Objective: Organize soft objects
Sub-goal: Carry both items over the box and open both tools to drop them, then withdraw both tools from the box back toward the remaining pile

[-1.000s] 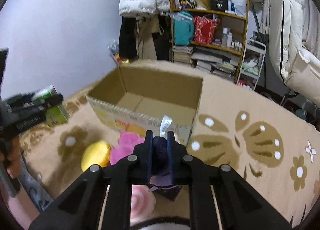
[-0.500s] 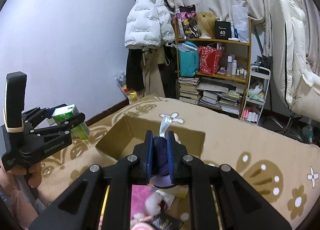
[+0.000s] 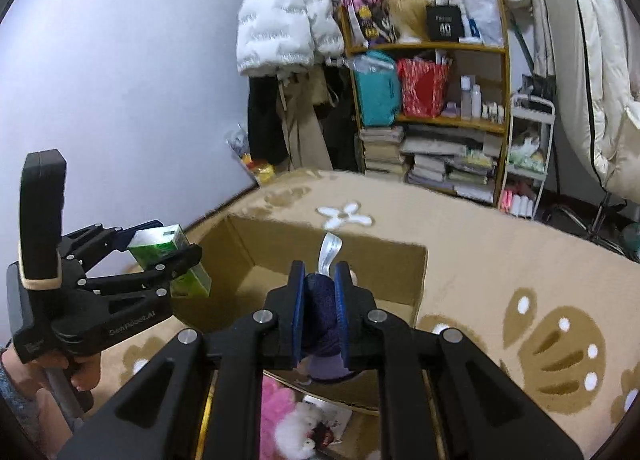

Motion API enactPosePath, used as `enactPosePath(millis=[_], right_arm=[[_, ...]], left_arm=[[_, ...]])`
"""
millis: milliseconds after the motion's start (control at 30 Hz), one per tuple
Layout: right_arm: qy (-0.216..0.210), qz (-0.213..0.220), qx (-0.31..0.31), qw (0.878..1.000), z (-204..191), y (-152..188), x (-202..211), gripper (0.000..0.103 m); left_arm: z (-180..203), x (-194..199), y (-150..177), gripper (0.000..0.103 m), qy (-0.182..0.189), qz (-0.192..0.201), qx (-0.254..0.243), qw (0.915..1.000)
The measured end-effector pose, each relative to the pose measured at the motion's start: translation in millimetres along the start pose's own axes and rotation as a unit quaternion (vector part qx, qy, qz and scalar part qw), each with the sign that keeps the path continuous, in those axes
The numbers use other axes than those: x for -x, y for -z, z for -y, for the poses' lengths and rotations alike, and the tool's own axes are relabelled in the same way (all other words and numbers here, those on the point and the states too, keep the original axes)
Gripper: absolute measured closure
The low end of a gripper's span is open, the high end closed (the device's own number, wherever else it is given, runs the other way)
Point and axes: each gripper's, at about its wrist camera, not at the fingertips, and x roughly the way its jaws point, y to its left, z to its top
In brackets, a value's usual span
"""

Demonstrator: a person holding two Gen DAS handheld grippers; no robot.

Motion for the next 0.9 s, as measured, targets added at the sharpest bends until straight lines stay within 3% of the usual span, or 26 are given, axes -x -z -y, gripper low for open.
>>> enactPosePath(millis=[167,267,333,400,500,667,833,900], right_arm=[[-0.005,-0.029,-0.016,0.999,11,8,-21,0.085],[-0.003,-0.034,-0.015,0.999,13,11,-23,0.083],[-0.002,-0.035,-0.017,0.999,14,11,-23,0.063],[0.0,-0.032,-0.024,0.999,16,9,-21,0.05],[-0.003,-0.032,-0.035,0.999,17,7,-16,0.04],[0.004,-0.024,-0.039,0.999,14,3,1,0.022],[0.006,-0.006,-0.046,0.999,7,2,24,0.0],[0.002,0.004,-0.055,0.998,5,4,36,0.0]], left_arm=[[3,-21,4,0.046,0.019,-0.028,0.013,0.9993],[5,-28,6,0.039,0.02,-0.038,0.016,0.999],[5,-30,8,0.029,0.017,-0.039,0.018,0.9989],[5,-29,8,0.025,0.015,-0.036,0.02,0.999],[2,-23,7,0.017,0.015,-0.03,0.025,0.9991],[-4,-10,3,0.015,0.022,-0.027,0.031,0.9989],[-9,14,2,0.004,0.01,-0.024,0.046,0.9986],[-10,29,4,0.004,-0.001,-0.015,0.051,0.9986]])
